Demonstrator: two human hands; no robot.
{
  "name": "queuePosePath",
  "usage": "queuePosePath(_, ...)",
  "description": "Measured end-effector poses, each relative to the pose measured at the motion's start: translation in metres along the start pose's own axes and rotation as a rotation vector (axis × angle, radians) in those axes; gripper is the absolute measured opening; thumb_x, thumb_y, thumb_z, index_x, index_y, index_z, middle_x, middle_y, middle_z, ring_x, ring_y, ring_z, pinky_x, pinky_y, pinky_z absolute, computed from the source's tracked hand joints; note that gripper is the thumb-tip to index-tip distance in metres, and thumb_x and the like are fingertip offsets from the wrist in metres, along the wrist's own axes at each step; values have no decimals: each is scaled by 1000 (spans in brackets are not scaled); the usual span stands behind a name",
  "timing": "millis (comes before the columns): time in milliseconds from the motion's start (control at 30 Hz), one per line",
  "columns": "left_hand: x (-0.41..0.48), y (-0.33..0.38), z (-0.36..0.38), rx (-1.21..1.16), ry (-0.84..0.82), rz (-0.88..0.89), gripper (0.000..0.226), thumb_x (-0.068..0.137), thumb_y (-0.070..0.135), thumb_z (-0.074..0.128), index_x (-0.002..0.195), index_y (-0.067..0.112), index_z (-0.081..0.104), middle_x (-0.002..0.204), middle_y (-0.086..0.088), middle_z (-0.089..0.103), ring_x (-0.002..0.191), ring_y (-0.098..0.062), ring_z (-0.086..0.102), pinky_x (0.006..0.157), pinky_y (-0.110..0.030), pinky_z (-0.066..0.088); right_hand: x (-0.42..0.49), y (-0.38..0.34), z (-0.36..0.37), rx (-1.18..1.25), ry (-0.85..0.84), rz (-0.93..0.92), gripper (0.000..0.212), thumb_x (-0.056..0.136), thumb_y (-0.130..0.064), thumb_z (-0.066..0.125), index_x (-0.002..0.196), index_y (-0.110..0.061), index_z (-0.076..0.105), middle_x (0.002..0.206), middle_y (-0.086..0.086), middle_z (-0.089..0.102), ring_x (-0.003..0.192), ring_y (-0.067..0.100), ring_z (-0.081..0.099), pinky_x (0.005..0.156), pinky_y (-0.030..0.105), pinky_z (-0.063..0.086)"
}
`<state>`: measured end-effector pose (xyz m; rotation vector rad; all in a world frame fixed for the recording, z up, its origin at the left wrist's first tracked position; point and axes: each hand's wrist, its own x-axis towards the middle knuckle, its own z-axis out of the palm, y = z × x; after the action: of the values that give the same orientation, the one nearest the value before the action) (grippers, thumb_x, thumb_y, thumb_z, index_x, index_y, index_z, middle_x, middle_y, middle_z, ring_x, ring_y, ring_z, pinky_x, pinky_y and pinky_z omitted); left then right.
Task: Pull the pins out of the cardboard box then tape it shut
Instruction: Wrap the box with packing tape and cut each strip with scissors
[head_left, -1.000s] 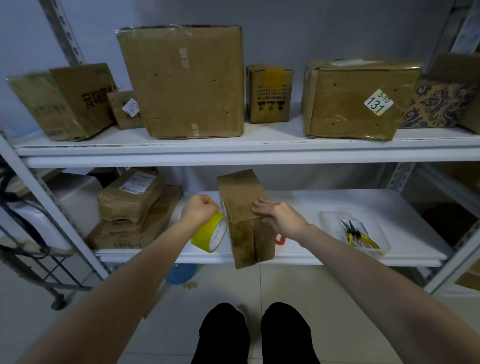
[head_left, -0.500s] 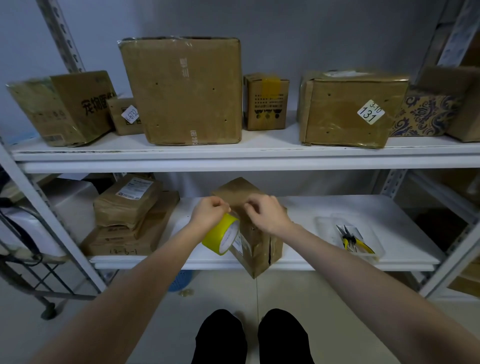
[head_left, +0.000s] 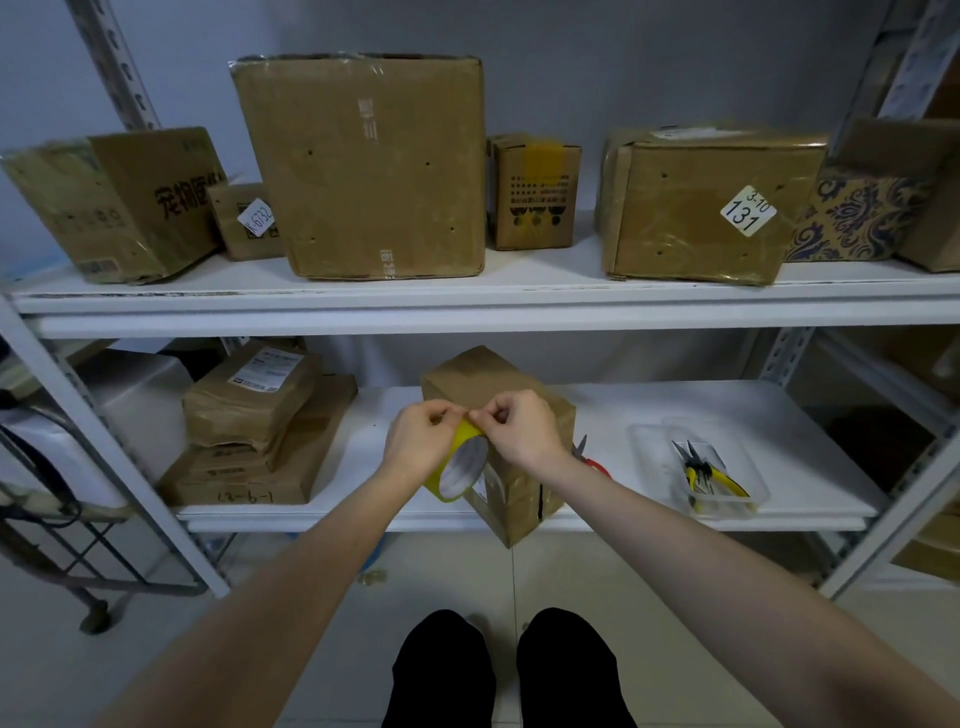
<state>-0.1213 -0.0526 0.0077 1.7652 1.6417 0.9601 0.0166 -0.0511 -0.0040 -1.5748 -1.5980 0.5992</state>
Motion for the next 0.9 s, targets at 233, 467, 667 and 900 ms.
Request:
queuePosePath(233,3,0,-6,-43,-63,-132,20,82,38,63,89,20,65,87,-5,65,89,-26,61,77,-33,47,-2,14,-3,29,7,149,30,90,-26,65,61,-19,58,57,-7,54,61,14,53,56,23,36)
queuePosePath(467,-3,6,-13,-122,-326,-152,35,84,23,69,53,18,53,54,4,47,57,-11,44,56,-22,34,-20,23,-8,-137,0,122,23,90,-26,62,72,-13,67,54,-8,50,56,13,48,49,24,31)
queuePosePath(667,3,20,-9,54,-413,-194,31,85,27,67,62,17,49,64,1,46,58,-10,41,51,-22,30,-34,29,-2,-102,24,140,27,90,-18,62,71,1,68,54,4,55,51,15,46,53,24,32)
queuePosePath(900,-5,-2,2,540,-503,-100,17,76,40,64,78,22,62,90,-2,63,84,-22,58,68,-25,44,-30,31,-25,-194,62,123,30,94,-26,58,70,-11,66,45,-7,41,43,8,39,41,19,25)
